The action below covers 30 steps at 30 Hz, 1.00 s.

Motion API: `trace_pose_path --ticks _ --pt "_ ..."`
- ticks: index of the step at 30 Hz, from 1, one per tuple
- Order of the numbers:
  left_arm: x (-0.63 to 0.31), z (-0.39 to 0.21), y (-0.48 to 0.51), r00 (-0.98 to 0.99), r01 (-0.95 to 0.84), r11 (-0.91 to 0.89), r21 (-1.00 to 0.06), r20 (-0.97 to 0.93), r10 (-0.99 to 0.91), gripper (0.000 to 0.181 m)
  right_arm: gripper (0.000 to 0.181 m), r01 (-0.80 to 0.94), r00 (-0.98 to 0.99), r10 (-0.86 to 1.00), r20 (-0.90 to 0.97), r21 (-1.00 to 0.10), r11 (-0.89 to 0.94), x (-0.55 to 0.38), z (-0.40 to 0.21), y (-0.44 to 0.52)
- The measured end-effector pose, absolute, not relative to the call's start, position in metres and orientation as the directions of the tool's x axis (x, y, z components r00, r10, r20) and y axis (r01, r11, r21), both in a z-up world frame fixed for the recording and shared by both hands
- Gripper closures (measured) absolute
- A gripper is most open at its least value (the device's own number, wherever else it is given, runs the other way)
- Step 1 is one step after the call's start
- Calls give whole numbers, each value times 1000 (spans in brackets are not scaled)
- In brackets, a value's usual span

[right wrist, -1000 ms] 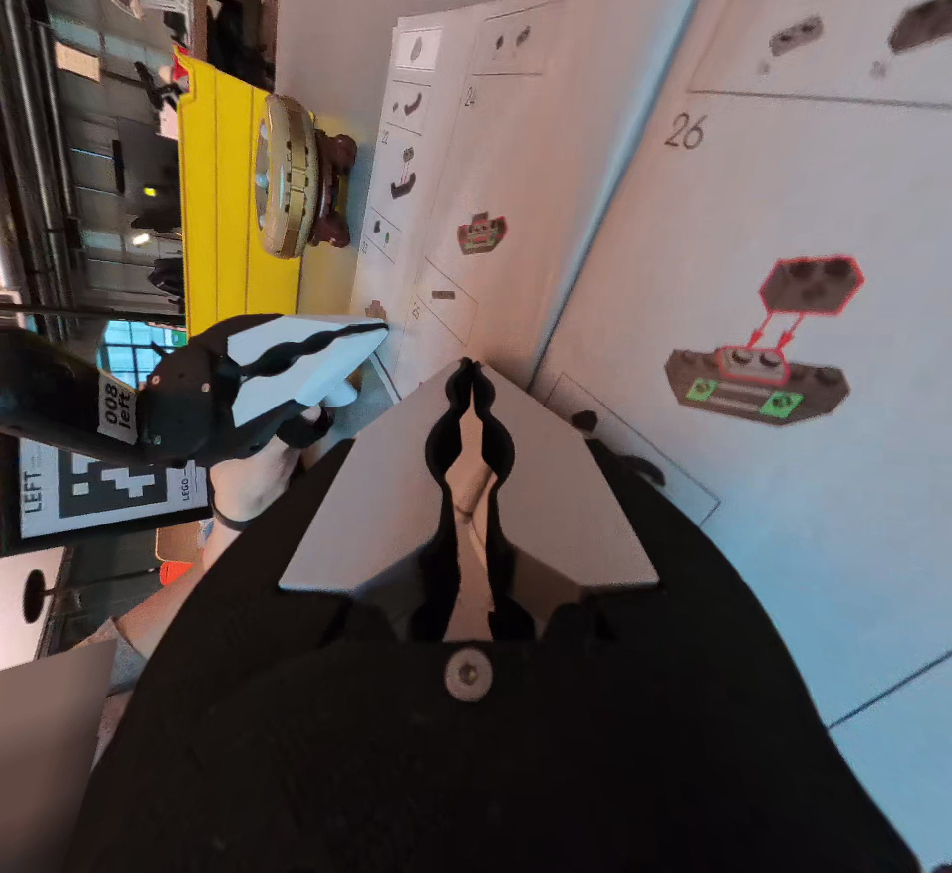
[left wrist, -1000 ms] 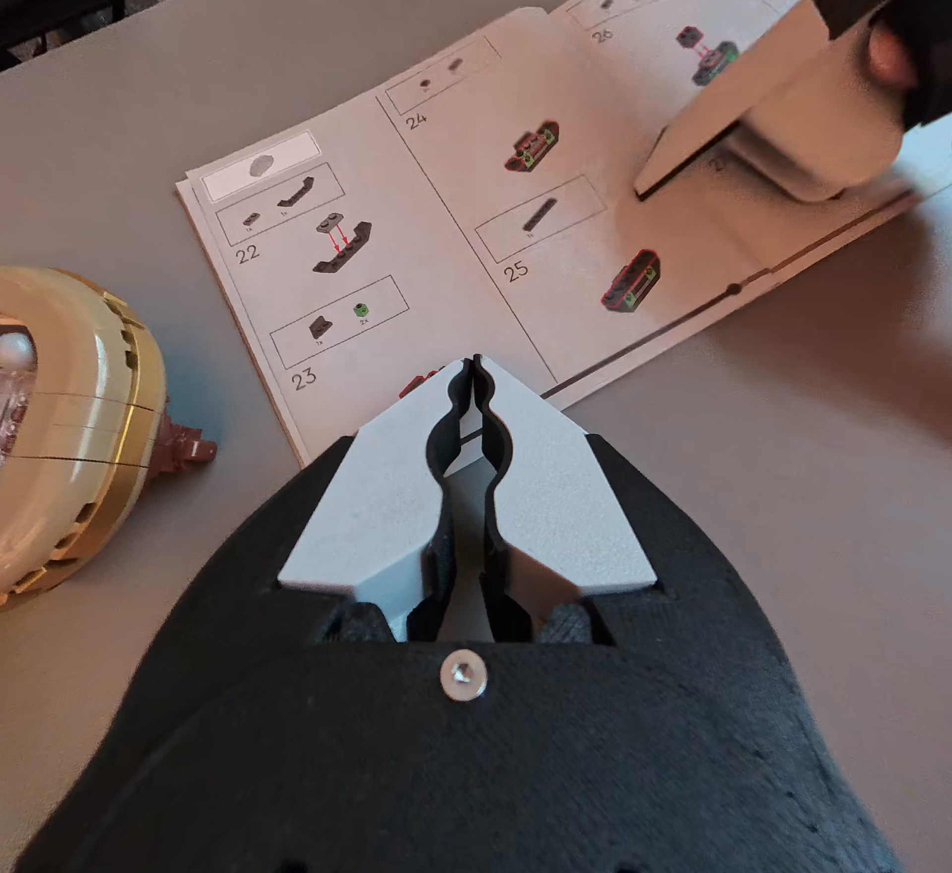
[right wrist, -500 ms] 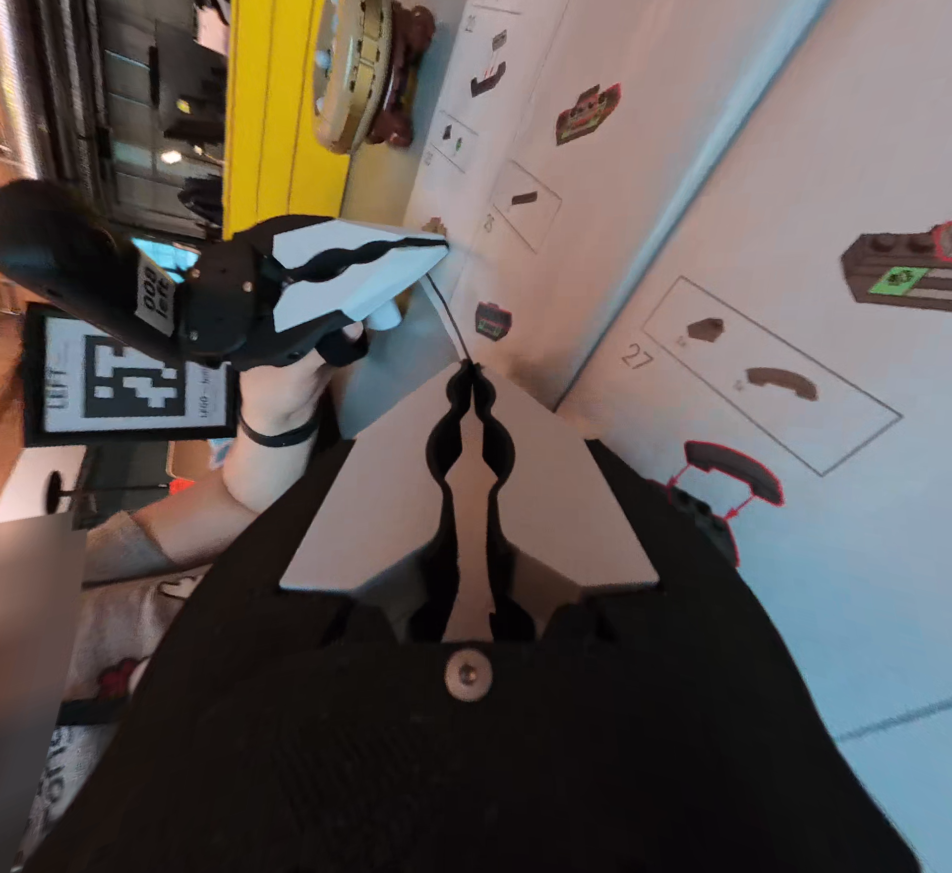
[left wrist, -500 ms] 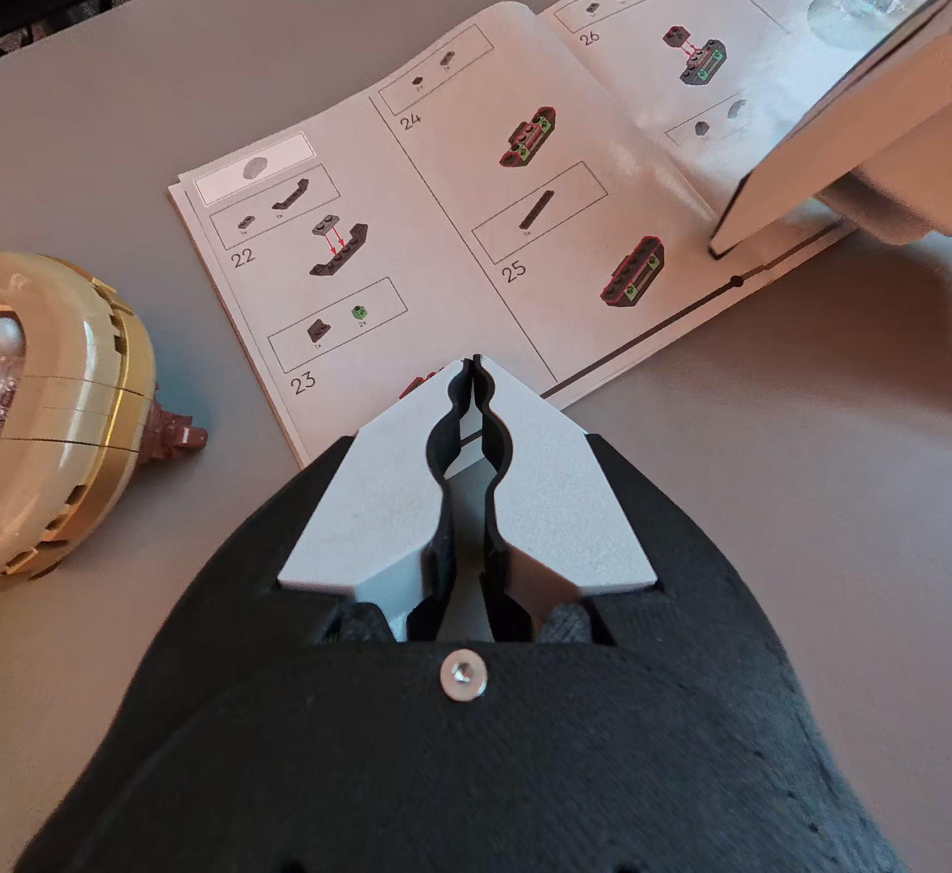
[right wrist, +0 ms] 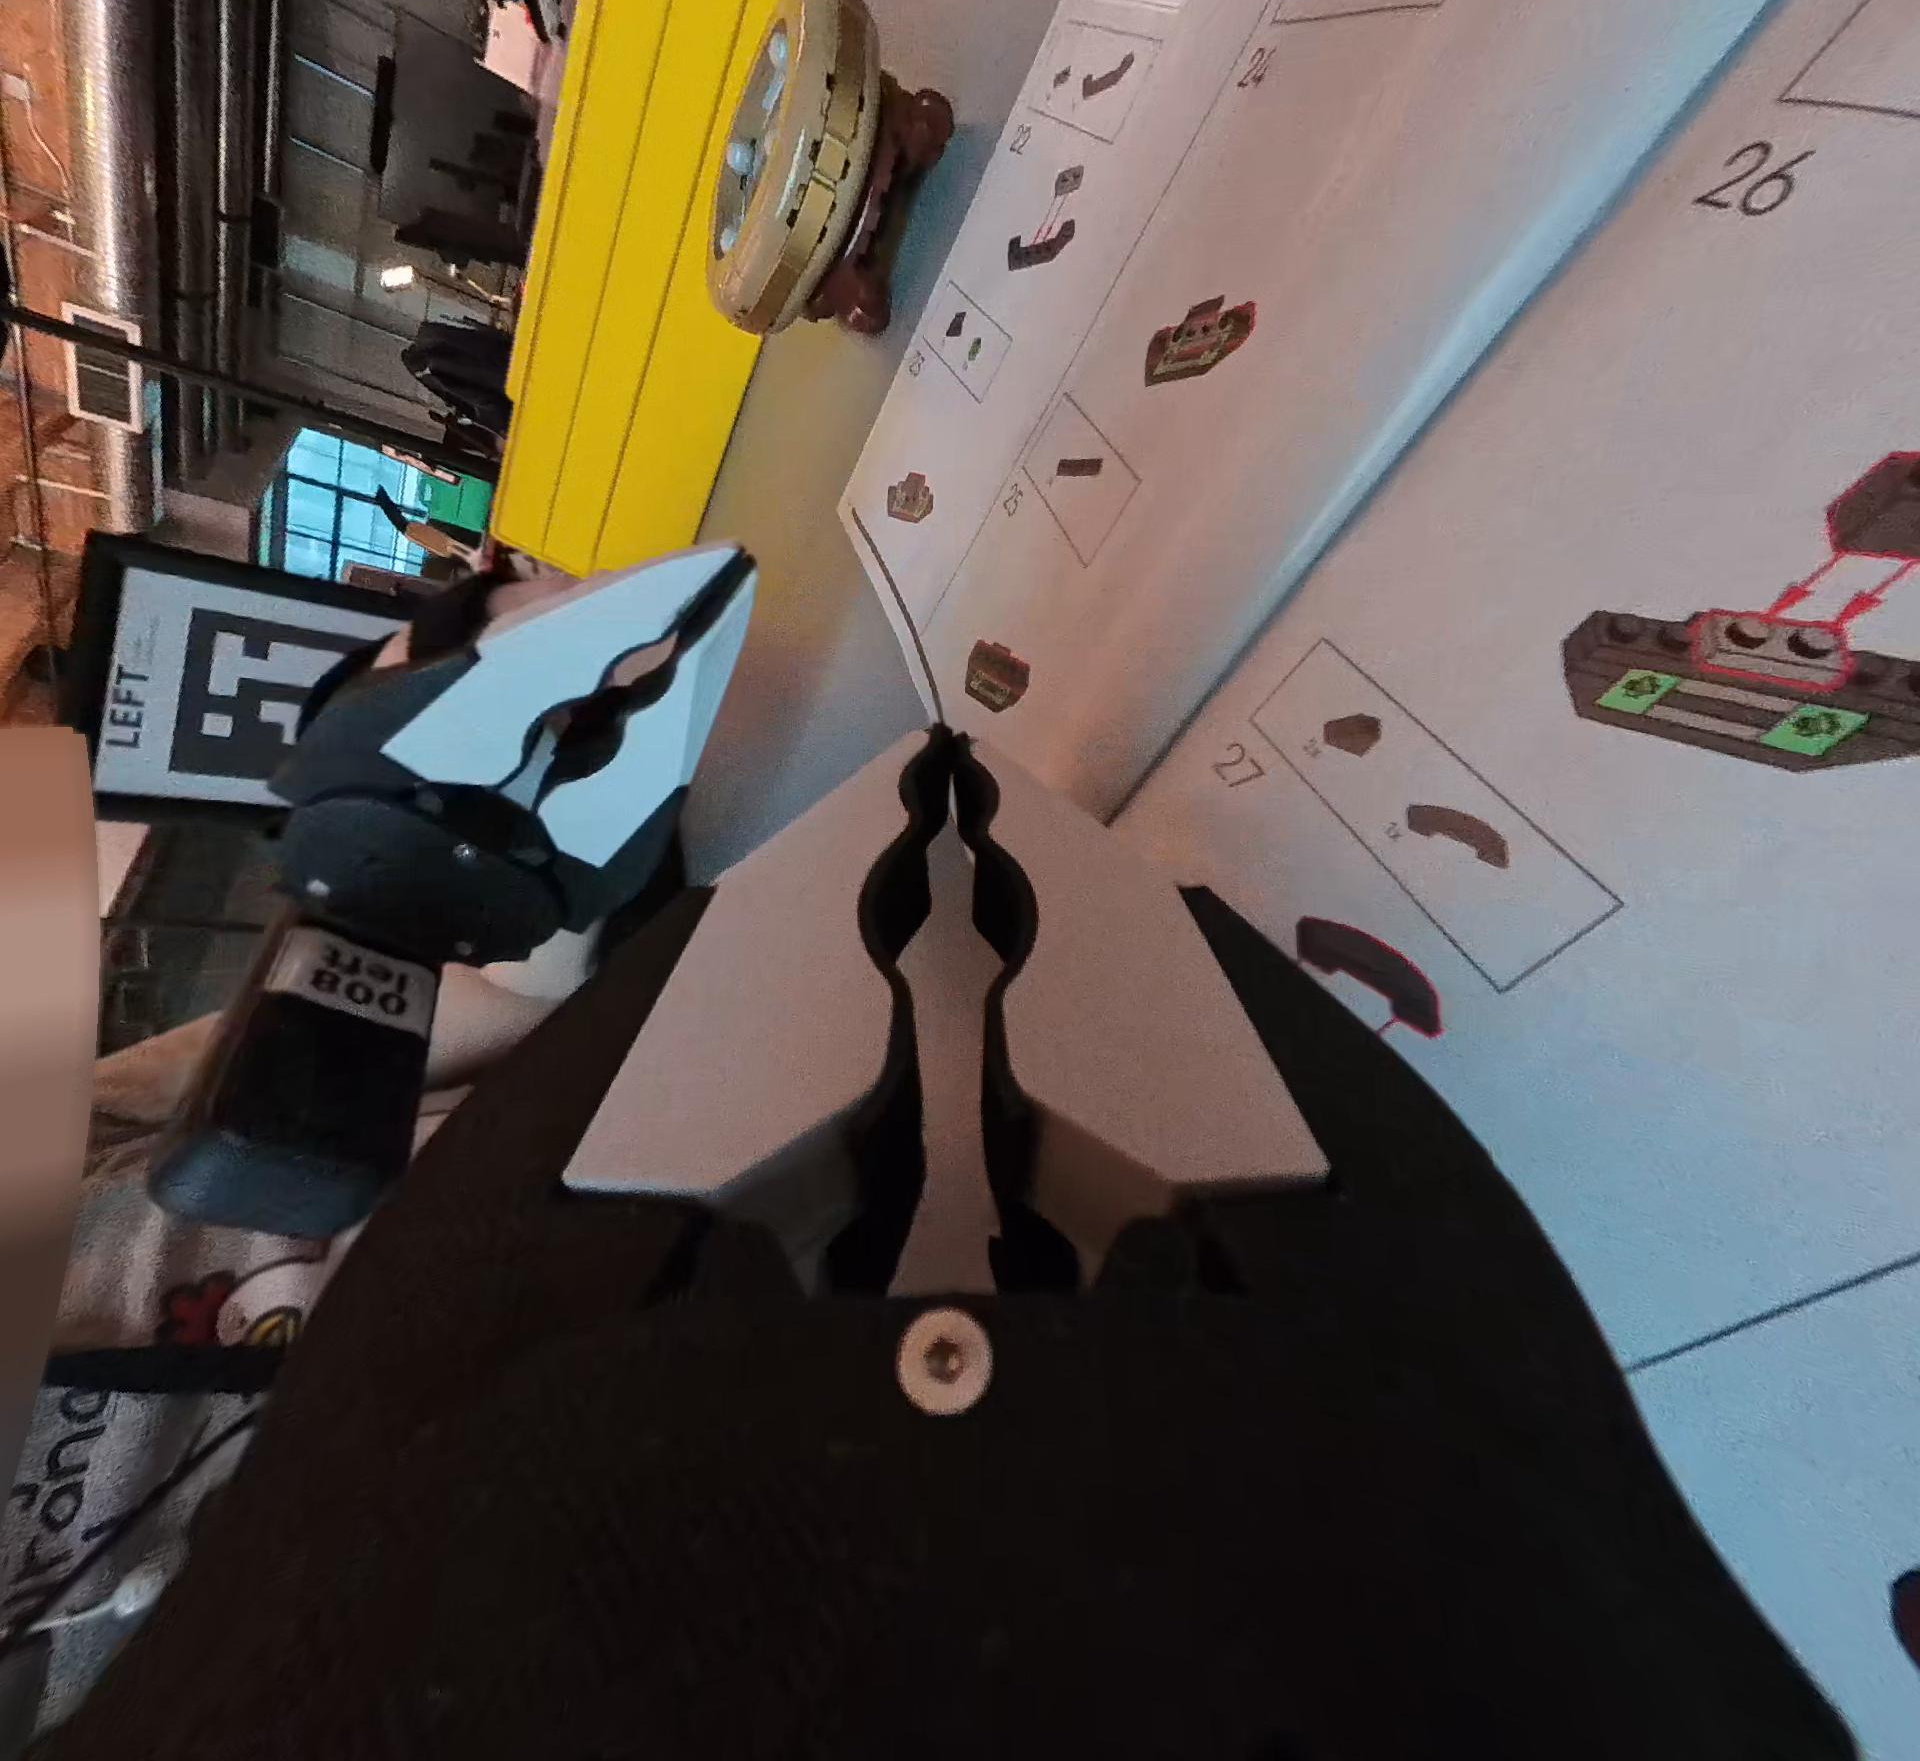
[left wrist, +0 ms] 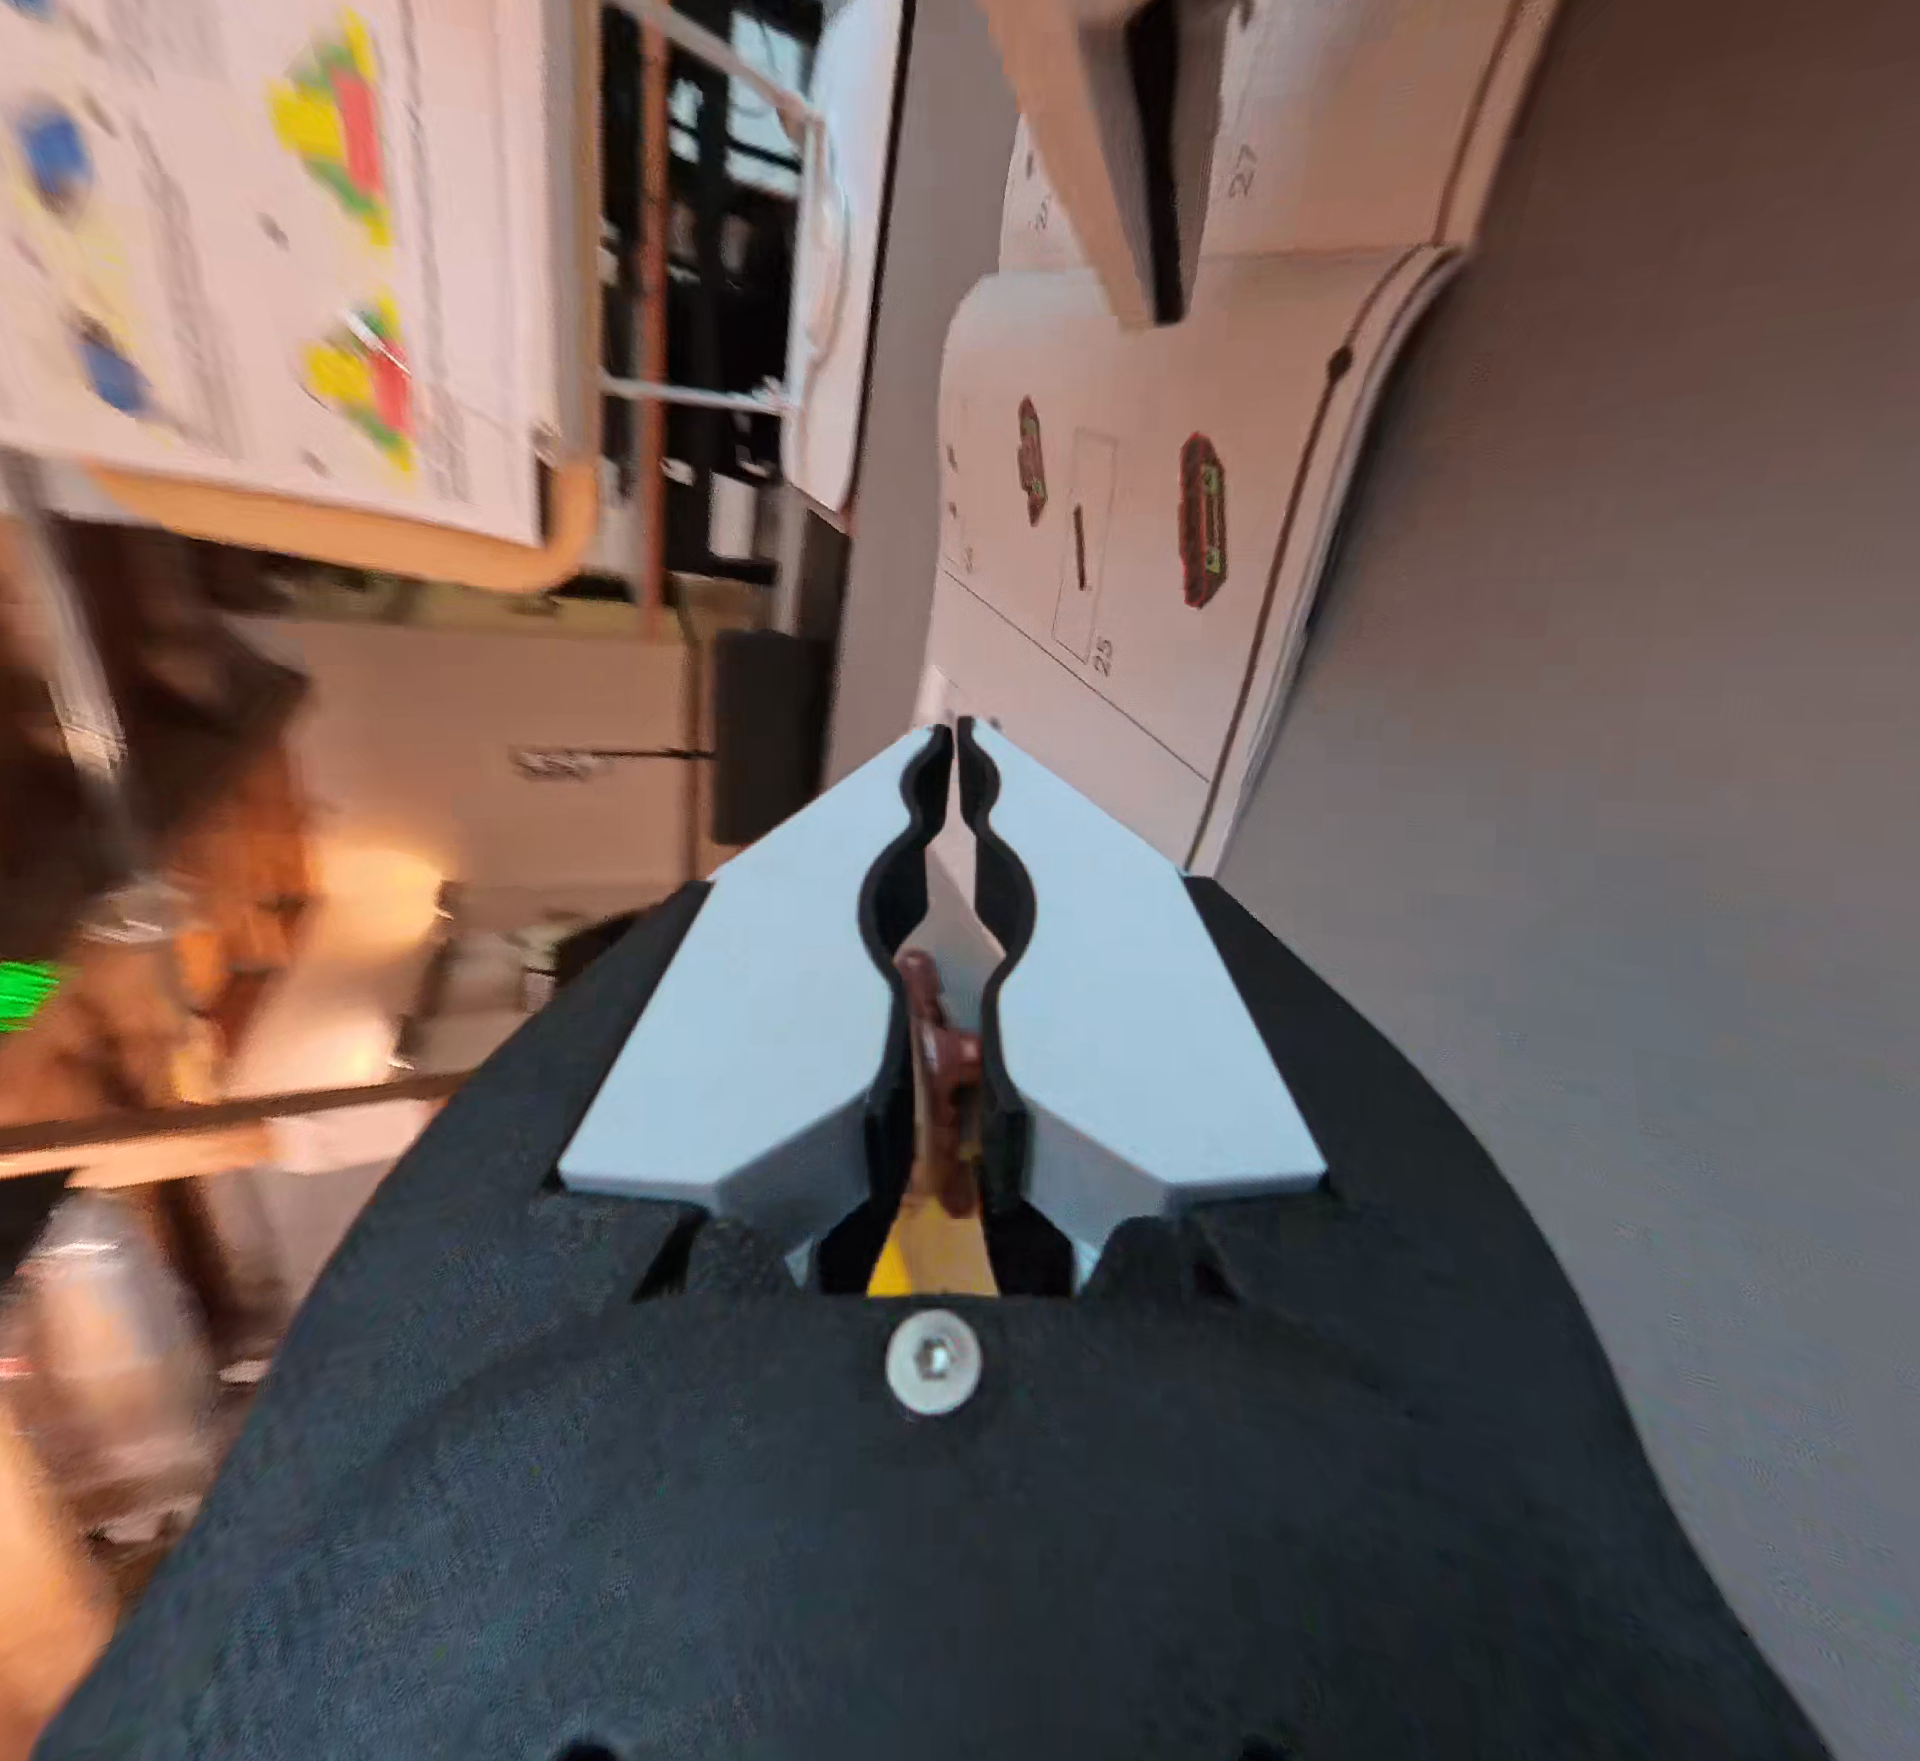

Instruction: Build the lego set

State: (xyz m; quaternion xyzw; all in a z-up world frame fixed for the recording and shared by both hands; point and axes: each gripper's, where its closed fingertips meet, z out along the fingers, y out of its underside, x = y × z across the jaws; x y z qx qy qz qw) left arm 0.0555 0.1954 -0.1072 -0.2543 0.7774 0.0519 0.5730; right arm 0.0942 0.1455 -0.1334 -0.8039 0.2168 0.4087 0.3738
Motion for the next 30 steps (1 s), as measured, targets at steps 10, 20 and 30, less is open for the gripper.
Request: trace_pose_path --ticks 10,20,30 --pt "53 -105 180 -224 -396 909 -134 -945 -237 181 181 -593 600 -48 -799 -404 -697 74 -150 143" --pt "54 -118 158 -290 -311 950 -33 -948 -128 181 181 -609 579 -68 -812 -376 -699 76 -158 141" --pt "52 -121 141 -305 -234 972 19 -951 -55 181 181 -620 563 -71 -824 -364 -695 77 -158 141"
